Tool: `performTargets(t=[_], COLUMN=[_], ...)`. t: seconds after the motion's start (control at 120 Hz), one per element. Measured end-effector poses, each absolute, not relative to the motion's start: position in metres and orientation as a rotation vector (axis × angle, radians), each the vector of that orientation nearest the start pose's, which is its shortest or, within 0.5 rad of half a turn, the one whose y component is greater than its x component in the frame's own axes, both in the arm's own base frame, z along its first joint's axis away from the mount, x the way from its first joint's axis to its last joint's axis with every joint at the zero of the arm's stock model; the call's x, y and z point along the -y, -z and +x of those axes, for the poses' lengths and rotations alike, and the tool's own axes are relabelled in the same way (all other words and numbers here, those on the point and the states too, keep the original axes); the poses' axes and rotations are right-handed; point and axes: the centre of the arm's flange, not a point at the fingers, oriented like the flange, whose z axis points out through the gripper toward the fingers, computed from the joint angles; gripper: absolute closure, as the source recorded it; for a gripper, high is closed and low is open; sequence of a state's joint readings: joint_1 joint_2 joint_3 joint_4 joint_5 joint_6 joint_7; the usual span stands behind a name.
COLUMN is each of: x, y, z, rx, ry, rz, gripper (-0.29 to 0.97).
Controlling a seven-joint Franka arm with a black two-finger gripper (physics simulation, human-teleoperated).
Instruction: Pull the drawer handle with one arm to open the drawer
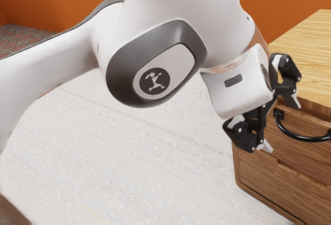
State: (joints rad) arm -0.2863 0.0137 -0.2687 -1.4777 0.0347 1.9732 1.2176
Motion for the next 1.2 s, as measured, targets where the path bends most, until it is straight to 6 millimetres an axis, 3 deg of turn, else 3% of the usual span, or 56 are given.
performTargets(t=[0.1, 0.25, 0.45, 0.583, 0.858, 0.983, 1.05, 1.2], x=[0.299, 0.341, 0.365, 0.355, 0.343, 0.308, 0.309, 0.309], y=[-0.724, -0.706, -0.680, -0.698, -0.680, -0.673, -0.671, -0.674], z=[0.480, 0.455, 0.467, 0.463, 0.495, 0.528, 0.530, 0.527], rx=[-2.217, -2.310, -2.353, -2.313, -2.283, -2.205, -2.203, -2.198], ry=[0.666, 0.633, 0.609, 0.649, 0.610, 0.583, 0.578, 0.585], rz=[-1.786, -1.712, -1.709, -1.711, -1.775, -1.855, -1.854, -1.848], gripper=[0.14, 0.24, 0.33, 0.36, 0.39, 0.39, 0.36, 0.49])
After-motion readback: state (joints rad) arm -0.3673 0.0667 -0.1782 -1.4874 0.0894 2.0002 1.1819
